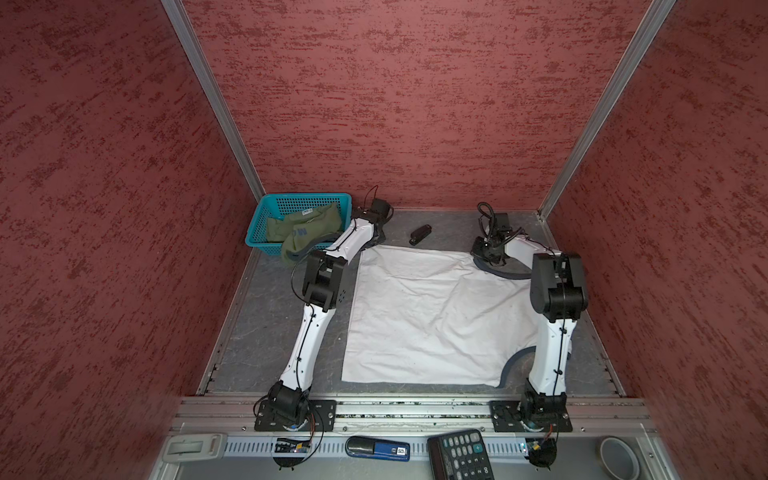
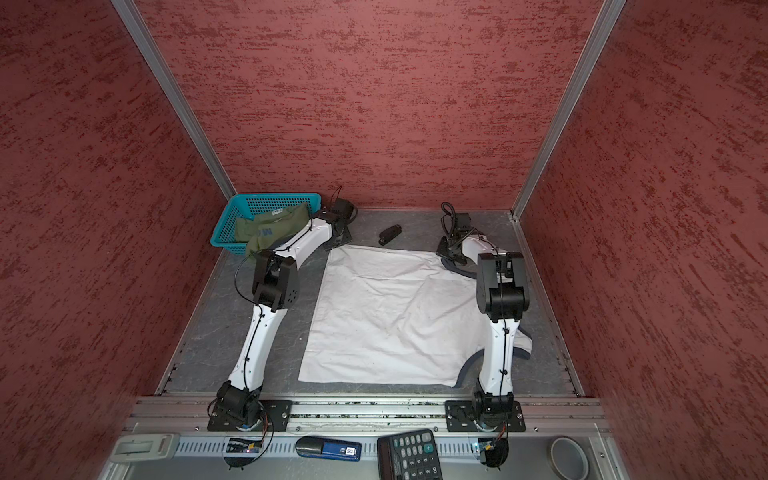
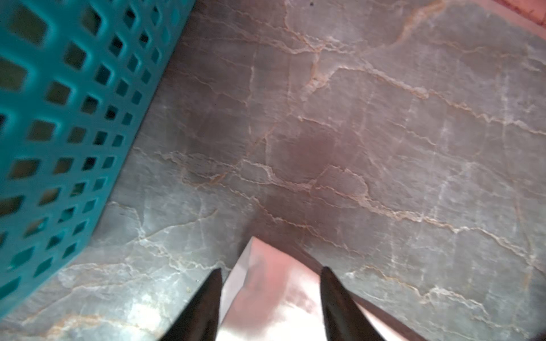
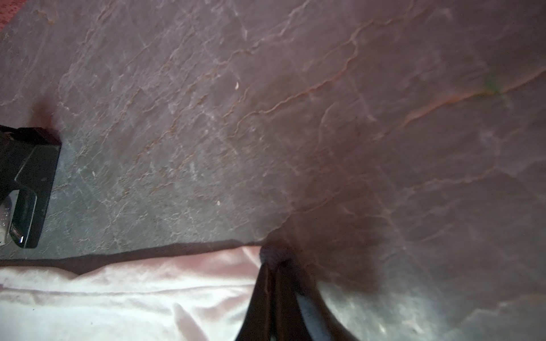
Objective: Fold and stack the tank tops
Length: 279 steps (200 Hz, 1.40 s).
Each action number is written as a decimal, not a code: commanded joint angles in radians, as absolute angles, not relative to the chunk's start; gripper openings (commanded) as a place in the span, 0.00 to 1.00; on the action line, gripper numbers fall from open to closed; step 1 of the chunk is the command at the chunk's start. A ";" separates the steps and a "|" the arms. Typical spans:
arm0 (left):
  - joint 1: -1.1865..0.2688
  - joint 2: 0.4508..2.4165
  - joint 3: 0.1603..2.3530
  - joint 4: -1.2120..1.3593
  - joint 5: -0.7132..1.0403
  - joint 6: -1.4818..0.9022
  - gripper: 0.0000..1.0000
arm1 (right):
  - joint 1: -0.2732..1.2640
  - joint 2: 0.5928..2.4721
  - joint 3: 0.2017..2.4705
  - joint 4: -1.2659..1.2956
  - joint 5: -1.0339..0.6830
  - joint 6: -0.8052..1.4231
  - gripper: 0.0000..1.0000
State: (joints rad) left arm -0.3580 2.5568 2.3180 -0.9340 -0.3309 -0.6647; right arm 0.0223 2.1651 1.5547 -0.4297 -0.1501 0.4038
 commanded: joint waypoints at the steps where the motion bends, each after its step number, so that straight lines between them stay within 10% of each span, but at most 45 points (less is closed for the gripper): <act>1: -0.351 2.591 2.338 -0.922 -0.322 -0.663 0.48 | 0.014 2.131 1.542 -0.410 -0.137 0.407 0.00; 126: -0.375 2.485 2.300 -0.866 -0.459 -0.580 0.07 | 0.010 2.110 1.535 -0.384 -0.154 0.407 0.00; 279: -0.344 2.201 1.790 -0.482 -0.420 -0.555 0.09 | 0.022 2.100 1.598 -0.329 -0.307 0.396 0.00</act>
State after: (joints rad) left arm -0.3519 2.2410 1.8019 -0.5308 -0.4229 -0.5694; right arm 0.0200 2.1441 1.5658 -0.3481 -0.2890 0.4072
